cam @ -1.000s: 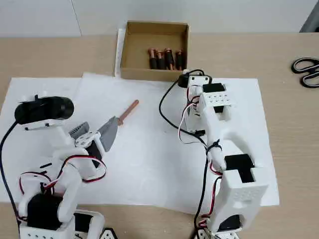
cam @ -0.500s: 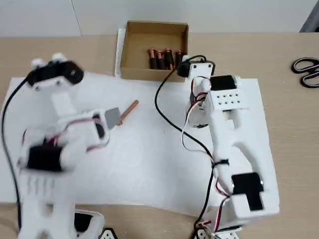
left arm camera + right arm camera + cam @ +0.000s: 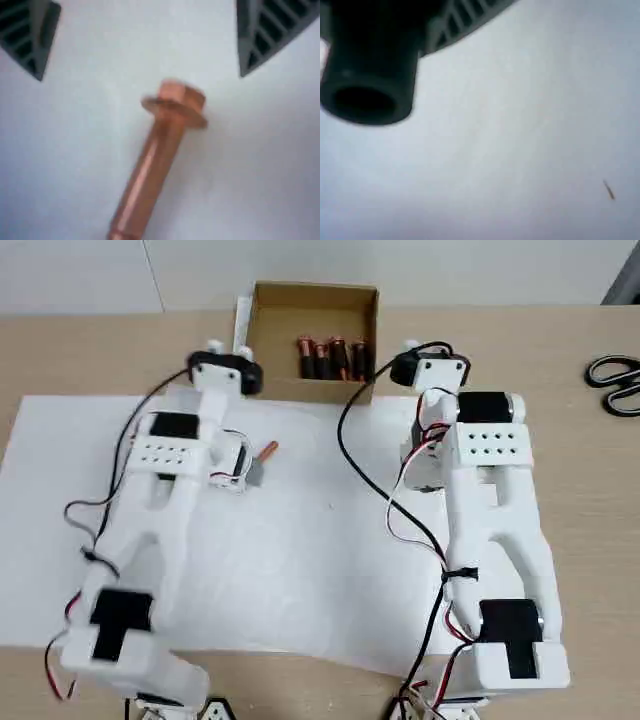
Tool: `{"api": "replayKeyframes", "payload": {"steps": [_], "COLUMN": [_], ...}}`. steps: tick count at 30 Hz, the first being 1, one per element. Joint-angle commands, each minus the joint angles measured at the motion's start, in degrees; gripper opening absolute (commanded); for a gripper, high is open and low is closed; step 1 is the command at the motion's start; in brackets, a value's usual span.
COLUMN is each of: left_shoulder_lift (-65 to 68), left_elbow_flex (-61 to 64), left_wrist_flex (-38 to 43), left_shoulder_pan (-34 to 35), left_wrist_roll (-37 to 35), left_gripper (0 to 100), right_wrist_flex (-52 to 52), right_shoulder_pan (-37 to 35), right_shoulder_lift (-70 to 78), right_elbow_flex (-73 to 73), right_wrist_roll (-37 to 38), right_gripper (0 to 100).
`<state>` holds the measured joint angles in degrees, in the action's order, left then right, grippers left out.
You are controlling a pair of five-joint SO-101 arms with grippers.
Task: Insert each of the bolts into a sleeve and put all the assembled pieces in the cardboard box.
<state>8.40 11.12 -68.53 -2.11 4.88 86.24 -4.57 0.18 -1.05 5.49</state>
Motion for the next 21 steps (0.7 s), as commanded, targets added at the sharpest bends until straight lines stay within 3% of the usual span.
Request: {"api": "replayKeyframes", "payload": {"steps": [1, 5, 12, 21], "left_shoulder_lift": [4.04, 8.97, 14.95, 15.3], "left_elbow_flex": [-4.53, -7.6, -9.1, -9.27], "left_wrist_flex": [3.08, 3.16, 6.33, 6.07], "left_shoulder_pan": [0.44, 0.53, 0.09, 0.0], "left_wrist_roll": [1.41, 1.67, 1.67, 1.67], "left_gripper": [24, 22, 10, 1], "right_wrist_flex": [0.48, 0.48, 0.48, 0.48], "right_shoulder_pan": [0.31, 0.31, 0.04, 0.13], "right_shoulder_lift": [-3.38, -3.38, -3.38, -3.38], "right_elbow_flex": [2.64, 2.64, 2.64, 2.64], "right_wrist_roll": [0.62, 0.62, 0.53, 0.53], "right_gripper": [0.4, 0.4, 0.4, 0.4]}}
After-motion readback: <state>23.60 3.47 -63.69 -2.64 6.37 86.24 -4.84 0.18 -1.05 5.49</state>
